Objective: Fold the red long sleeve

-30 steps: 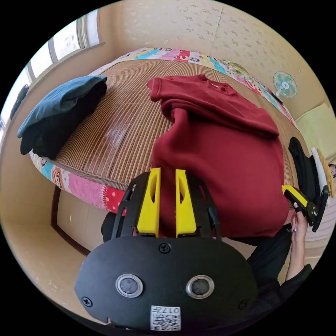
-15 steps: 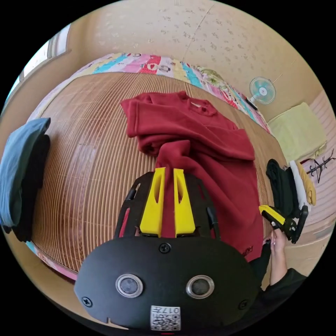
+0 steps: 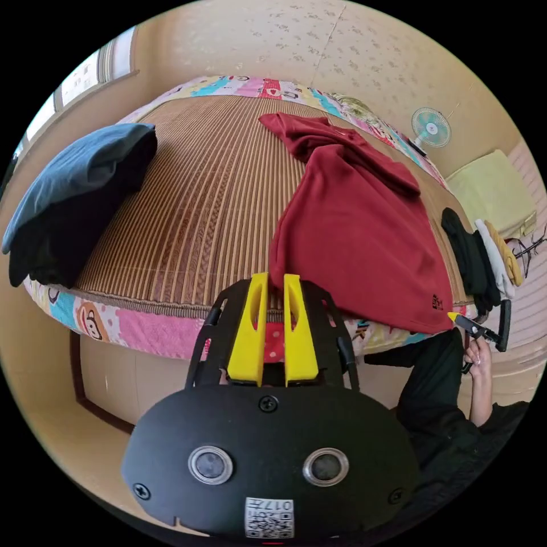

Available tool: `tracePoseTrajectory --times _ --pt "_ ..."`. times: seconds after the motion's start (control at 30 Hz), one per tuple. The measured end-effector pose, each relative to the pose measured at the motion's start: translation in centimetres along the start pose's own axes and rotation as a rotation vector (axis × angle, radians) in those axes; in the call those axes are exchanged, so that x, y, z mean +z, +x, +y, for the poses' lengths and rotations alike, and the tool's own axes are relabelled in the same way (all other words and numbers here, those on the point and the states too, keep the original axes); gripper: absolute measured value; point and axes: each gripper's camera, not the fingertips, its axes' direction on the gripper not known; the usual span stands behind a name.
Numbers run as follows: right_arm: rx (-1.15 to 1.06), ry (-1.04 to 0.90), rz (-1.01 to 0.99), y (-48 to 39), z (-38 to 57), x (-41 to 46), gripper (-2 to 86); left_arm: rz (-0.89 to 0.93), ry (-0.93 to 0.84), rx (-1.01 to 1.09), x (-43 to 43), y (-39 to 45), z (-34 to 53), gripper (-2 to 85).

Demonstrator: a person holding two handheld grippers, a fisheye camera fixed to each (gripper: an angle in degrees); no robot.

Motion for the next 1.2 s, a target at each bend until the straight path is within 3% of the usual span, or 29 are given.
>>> tracePoseTrajectory --times 0.07,0.13,0.2,0.27,0.43,0.57,0.67,0.8,0.93,1.07,1.13,1.17,1.2 --pt "-0.046 0.057 -0.073 1.0 0.5 -3.0 3.5 0.249 0.011 -0.020 -1.4 -2.1 1.5 4.8" --pt "-0.085 0.159 -0.288 2.9 1.4 -7.6 3.1 0.630 0.159 -0.032 -4.5 -4.7 4.7 4.4" --pt "-0.125 0.302 -0.587 5.7 3.1 -13.5 2.8 0.738 0.242 -0.028 -6.9 -5.7 7.4 4.2" --pt "-0.168 0.398 -0.707 6.7 4.6 -17.3 2.7 0.702 0.299 0.010 -9.2 -5.4 9.8 4.1" --pt "-0.277 0.554 -0.890 5.3 7.4 -24.3 2.6 0.878 0.507 0.086 -15.0 -4.2 14.1 4.0" --pt "-0.179 0.540 -0.612 3.8 3.3 -25.0 2.6 0.744 0.529 -0.021 -15.0 -3.6 11.2 3.9" --pt "-0.089 0.548 -0.431 3.4 -4.0 -23.5 2.9 0.705 0.527 -0.102 -12.4 -2.6 4.3 4.1" --pt "-0.069 0.594 -0.335 2.7 -16.3 -19.8 4.9 0.530 0.479 -0.201 -7.8 -1.1 -7.6 5.2" --pt "-0.054 0.639 -0.245 -1.4 -17.7 -17.9 7.9 0.334 0.532 -0.103 -7.7 3.0 -10.0 7.9" --pt "-0.239 0.572 0.156 -7.8 -14.1 -8.4 6.6 0.196 0.421 0.047 -3.6 7.7 -7.5 8.9" --pt "-0.305 0.335 0.415 -8.3 -14.2 -0.2 4.2 0.016 0.183 0.065 2.0 8.6 -6.3 8.7" --pt "-0.329 0.164 0.625 -7.4 -14.0 5.7 2.8 -0.037 0.148 0.039 3.1 8.3 -5.7 8.7" --pt "-0.420 0.274 0.714 -7.2 -11.6 8.0 1.9 -0.066 0.168 0.008 3.7 7.3 -4.0 7.2"
